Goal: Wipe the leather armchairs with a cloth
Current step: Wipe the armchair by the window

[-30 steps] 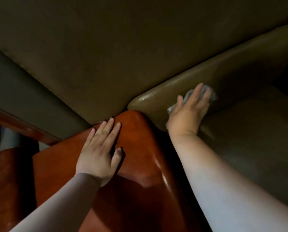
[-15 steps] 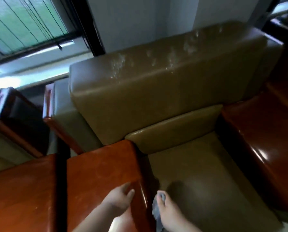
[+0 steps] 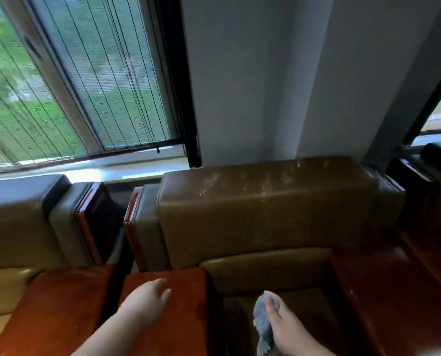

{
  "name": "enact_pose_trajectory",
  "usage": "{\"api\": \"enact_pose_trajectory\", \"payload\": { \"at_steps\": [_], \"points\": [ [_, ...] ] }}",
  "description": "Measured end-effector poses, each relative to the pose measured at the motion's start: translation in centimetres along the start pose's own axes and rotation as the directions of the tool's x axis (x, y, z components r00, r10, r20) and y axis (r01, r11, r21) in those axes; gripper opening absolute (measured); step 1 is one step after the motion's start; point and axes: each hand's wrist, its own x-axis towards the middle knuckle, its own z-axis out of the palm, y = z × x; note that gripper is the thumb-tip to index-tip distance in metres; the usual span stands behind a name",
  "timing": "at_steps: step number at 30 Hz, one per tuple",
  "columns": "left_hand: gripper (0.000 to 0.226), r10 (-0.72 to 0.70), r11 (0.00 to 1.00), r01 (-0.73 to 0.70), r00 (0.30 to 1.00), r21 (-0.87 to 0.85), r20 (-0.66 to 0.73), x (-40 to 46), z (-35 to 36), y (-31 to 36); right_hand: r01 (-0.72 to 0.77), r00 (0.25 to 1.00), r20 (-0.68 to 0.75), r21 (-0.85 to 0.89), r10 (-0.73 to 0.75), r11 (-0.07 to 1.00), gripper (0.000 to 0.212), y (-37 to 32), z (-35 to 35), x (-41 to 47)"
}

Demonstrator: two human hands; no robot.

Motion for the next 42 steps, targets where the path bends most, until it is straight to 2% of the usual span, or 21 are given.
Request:
{"api": "enact_pose_trajectory", "payload": {
  "at_steps": [3, 8, 11, 16, 18, 21, 24, 26, 28, 30, 32, 35, 38, 40, 42],
  "points": [
    [0.055, -0.021, 0.998, 0.013, 0.991, -0.061, -0.129, -0.4, -1.0, 2.6, 0.029, 0.999, 0.018, -0.082, -0.028, 0.996, 0.042, -0.7, -3.2, 0.2],
    [0.055, -0.094, 0.982, 0.063, 0.981, -0.18, -0.17, -2.5, 0.4, 7.8, 0.146, 0.989, 0.039, -0.151, -0.142, 0.978, 0.046, -2.2, -8.9, 1.6],
    [0.056, -0.103, 0.978, 0.059, 0.971, -0.2, -0.215, -2.4, -0.3, 9.3, 0.118, 0.992, 0.059, -0.098, -0.112, 0.988, 0.047, -4.1, -10.3, 2.9],
    [0.057, -0.102, 0.988, 0.066, 0.959, -0.139, -0.265, -0.5, -4.9, 8.3, 0.158, 0.984, 0.084, -0.015, -0.157, 0.987, 0.051, -8.5, -8.8, 6.8],
    [0.054, -0.093, 0.99, 0.058, 0.953, -0.128, -0.288, 1.3, -7.2, 7.7, 0.184, 0.981, 0.06, 0.042, -0.187, 0.982, 0.048, -11.1, -7.2, 8.5],
    [0.049, -0.058, 0.993, 0.025, 0.95, -0.113, -0.306, 5.0, -10.2, 7.1, 0.223, 0.973, -0.09, 0.166, -0.211, 0.961, 0.038, -15.4, -4.6, 12.1],
    [0.051, -0.008, 0.996, -0.021, 0.951, -0.091, -0.309, 10.0, -12.4, 6.9, 0.275, 0.953, -0.182, 0.171, -0.244, 0.946, 0.038, -20.1, -2.7, 15.9],
    [0.049, 0.036, 0.995, -0.063, 0.949, -0.076, -0.313, 13.7, -13.5, 7.0, 0.338, 0.928, -0.188, 0.057, -0.322, 0.94, 0.049, -23.1, -1.8, 18.6],
    [0.05, 0.089, 0.991, -0.118, 0.942, -0.07, -0.323, 17.6, -14.4, 7.1, 0.415, 0.874, -0.187, -0.191, -0.448, 0.89, 0.058, -25.2, -0.9, 21.3],
    [0.056, 0.149, 0.984, -0.173, 0.934, -0.046, -0.326, 21.8, -15.1, 7.0, 0.443, 0.798, -0.163, -0.494, -0.58, 0.748, 0.064, -26.7, 0.5, 24.1],
    [0.061, 0.167, 0.984, -0.177, 0.934, -0.004, -0.315, 26.3, -15.5, 6.8, 0.438, 0.772, -0.059, -0.671, -0.632, 0.598, 0.07, -27.5, 2.6, 27.0],
    [0.064, 0.159, 0.987, -0.149, 0.952, 0.057, -0.263, 32.4, -15.4, 6.4, 0.439, 0.8, 0.112, -0.779, -0.589, 0.448, 0.074, -27.0, 6.1, 30.9],
    [0.063, 0.188, 0.982, -0.173, 0.936, 0.076, -0.298, 37.0, -13.5, 5.5, 0.425, 0.8, 0.193, -0.85, -0.568, 0.31, 0.077, -25.3, 9.0, 34.1],
    [0.065, 0.175, 0.984, -0.173, 0.902, 0.04, -0.396, 38.3, -11.3, 4.7, 0.424, 0.78, 0.19, -0.861, -0.596, 0.281, 0.082, -24.4, 10.0, 36.0],
    [0.073, 0.178, 0.984, -0.161, 0.863, 0.075, -0.473, 39.0, -9.9, 4.6, 0.442, 0.761, 0.191, -0.853, -0.62, 0.279, 0.087, -25.0, 9.9, 38.1]
  ]
}}
